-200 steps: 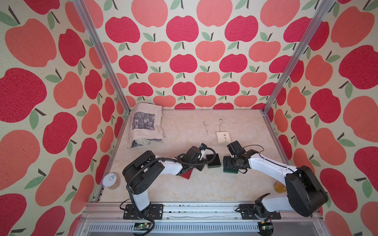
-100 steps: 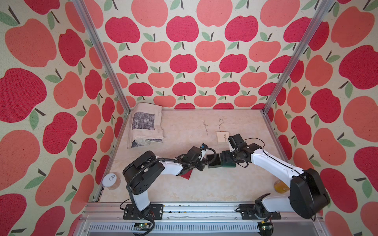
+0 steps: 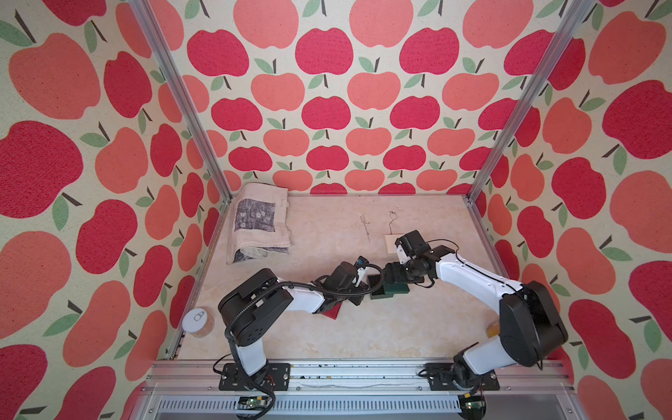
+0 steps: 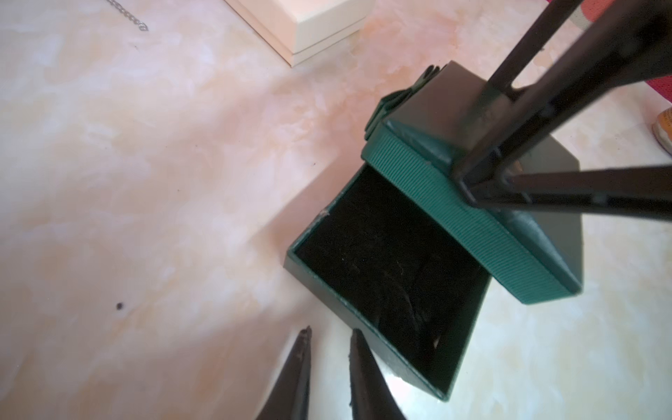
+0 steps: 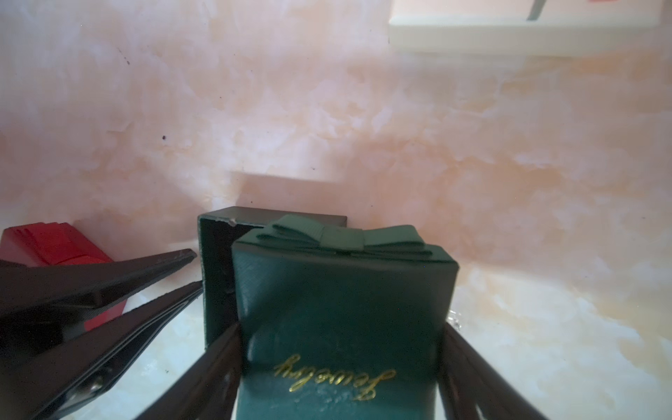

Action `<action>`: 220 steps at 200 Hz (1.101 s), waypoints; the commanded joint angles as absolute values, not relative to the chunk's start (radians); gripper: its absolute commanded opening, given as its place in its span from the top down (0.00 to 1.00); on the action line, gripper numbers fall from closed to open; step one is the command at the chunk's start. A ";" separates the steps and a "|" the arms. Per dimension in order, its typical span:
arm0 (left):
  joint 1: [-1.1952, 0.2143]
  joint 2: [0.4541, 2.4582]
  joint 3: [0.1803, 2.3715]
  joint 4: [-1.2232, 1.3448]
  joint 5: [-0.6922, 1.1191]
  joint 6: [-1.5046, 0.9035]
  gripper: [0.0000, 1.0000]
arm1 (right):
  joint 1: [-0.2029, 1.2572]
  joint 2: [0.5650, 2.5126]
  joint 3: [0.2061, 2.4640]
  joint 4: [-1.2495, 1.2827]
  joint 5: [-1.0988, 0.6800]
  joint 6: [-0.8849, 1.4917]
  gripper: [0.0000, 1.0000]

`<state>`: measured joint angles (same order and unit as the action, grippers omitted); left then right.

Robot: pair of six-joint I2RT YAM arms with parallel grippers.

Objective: Take the necklace out of the lift-off lid jewelry box
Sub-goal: Pick up the lid from the center of the board, then close the lid on the jewelry box.

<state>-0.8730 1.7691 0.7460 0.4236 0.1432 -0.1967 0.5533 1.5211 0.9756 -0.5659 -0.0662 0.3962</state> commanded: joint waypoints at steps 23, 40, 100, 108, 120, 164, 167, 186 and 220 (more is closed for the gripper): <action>-0.879 1.778 0.734 0.458 0.153 -0.215 0.78 | 0.573 1.565 1.030 -0.554 -0.097 0.381 0.19; -0.880 1.779 0.734 0.465 0.156 -0.216 0.78 | 0.587 1.578 1.037 -0.551 -0.091 0.389 0.19; -0.892 1.790 0.736 0.477 0.160 -0.222 0.78 | 0.639 1.606 1.048 -0.557 -0.053 0.421 0.19; -0.893 1.791 0.736 0.478 0.160 -0.222 0.78 | 0.643 1.608 1.048 -0.556 -0.050 0.422 0.19; -0.894 1.790 0.736 0.478 0.162 -0.222 0.78 | 0.649 1.609 1.047 -0.557 -0.046 0.427 0.19; -0.899 1.793 0.736 0.480 0.163 -0.222 0.78 | 0.664 1.614 1.049 -0.560 -0.046 0.443 0.19; -0.899 1.793 0.735 0.479 0.162 -0.222 0.78 | 0.663 1.615 1.049 -0.561 -0.045 0.446 0.19; -0.901 1.792 0.734 0.481 0.161 -0.224 0.78 | 0.669 1.614 1.052 -0.566 -0.045 0.454 0.18; -0.905 1.790 0.730 0.484 0.161 -0.225 0.79 | 0.677 1.614 1.048 -0.569 -0.037 0.478 0.18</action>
<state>-0.8978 1.7767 0.7429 0.4648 0.1471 -0.2173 0.6655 1.6024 1.0286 -0.5488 -0.0471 0.4423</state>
